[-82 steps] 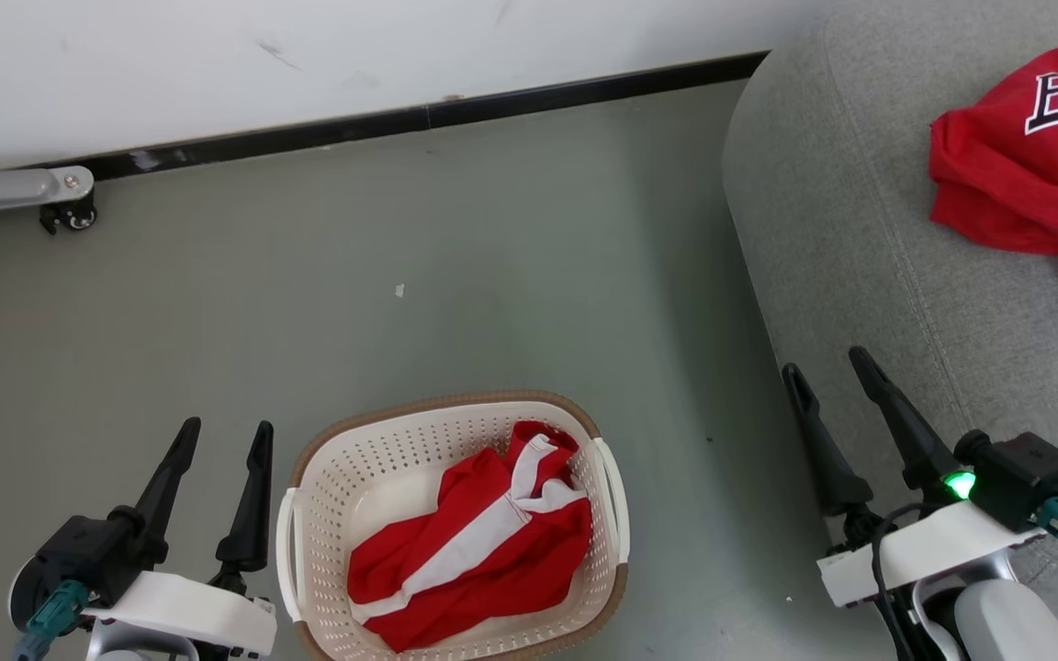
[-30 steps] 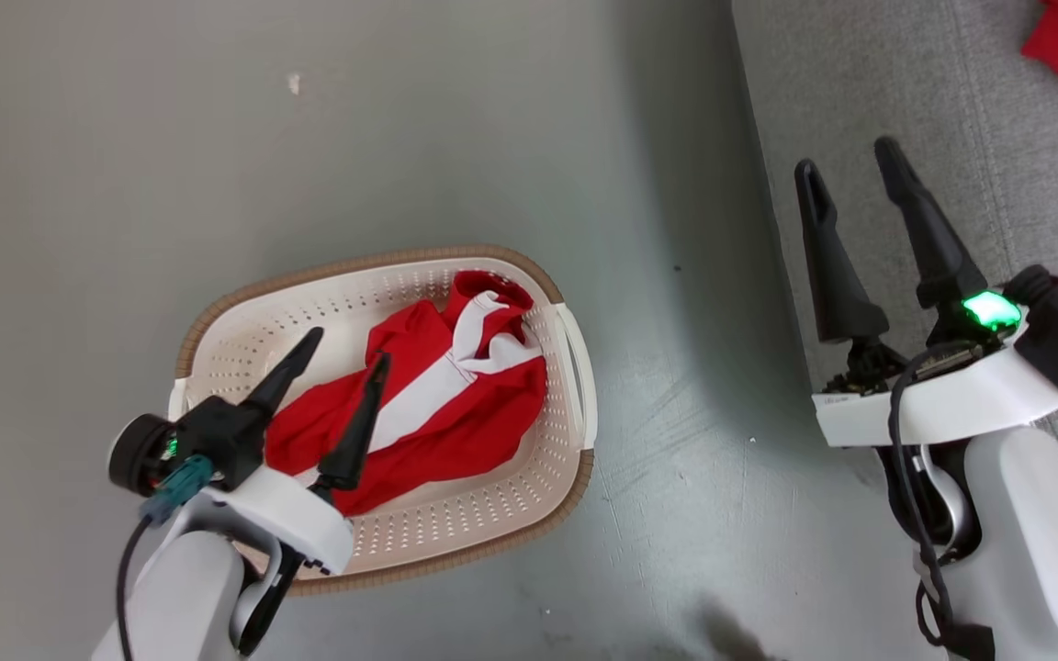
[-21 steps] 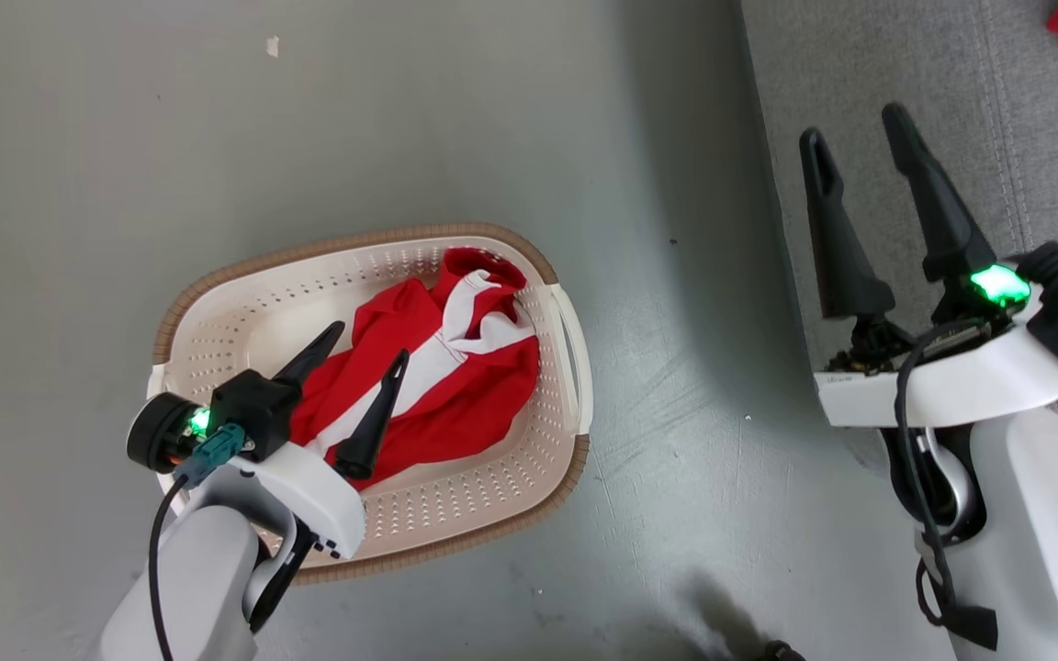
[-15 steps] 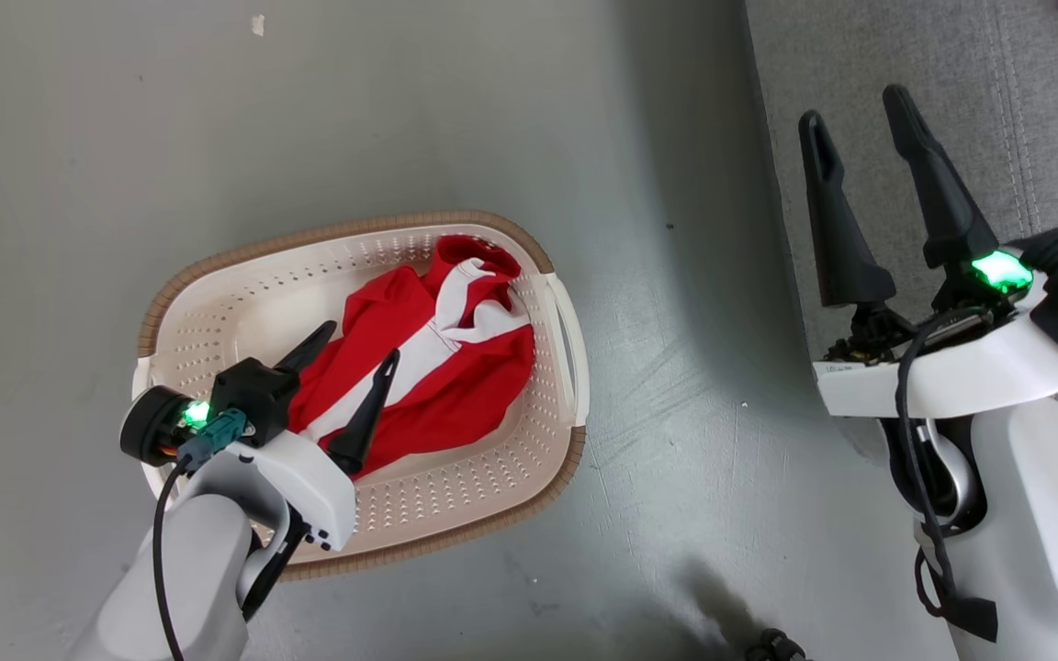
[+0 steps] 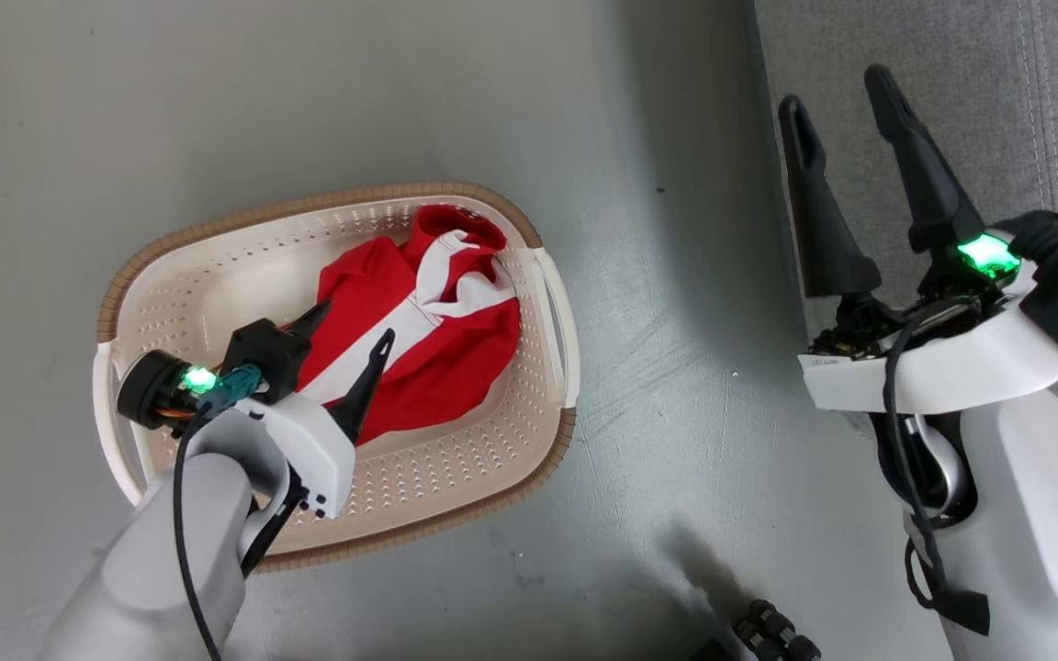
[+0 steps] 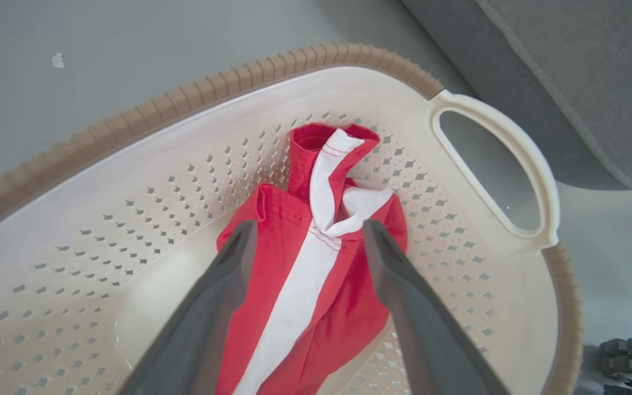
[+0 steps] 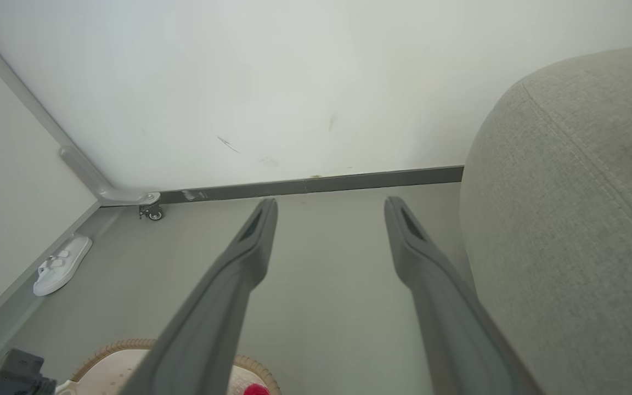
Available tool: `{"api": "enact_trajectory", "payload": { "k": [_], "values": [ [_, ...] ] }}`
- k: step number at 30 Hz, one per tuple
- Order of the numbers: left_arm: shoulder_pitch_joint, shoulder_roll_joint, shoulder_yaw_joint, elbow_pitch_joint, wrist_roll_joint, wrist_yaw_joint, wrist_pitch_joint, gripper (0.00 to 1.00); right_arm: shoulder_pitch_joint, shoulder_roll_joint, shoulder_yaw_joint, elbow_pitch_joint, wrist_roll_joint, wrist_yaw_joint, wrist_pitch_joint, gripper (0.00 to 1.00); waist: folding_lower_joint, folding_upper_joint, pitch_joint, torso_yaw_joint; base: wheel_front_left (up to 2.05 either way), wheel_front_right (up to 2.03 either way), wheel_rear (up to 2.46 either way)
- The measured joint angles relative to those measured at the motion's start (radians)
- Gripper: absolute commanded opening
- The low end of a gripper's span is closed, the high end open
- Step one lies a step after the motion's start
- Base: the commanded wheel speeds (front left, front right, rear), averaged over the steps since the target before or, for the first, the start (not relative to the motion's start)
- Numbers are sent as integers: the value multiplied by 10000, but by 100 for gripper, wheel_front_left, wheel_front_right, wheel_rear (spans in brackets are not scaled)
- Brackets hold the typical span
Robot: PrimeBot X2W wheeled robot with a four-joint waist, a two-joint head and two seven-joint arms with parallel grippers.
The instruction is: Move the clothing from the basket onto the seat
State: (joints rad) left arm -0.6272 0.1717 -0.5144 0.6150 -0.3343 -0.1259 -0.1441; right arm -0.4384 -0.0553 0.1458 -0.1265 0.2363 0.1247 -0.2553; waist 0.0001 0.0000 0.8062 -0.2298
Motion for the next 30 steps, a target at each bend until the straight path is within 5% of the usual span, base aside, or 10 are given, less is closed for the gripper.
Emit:
{"api": "enact_trajectory", "payload": {
  "k": [30],
  "values": [
    [-2004,324,-675,2694,309,0,650,100,-642,13,295,-570,813,0,0,100,0,0,1381,-675,0,0,0]
  ]
}}
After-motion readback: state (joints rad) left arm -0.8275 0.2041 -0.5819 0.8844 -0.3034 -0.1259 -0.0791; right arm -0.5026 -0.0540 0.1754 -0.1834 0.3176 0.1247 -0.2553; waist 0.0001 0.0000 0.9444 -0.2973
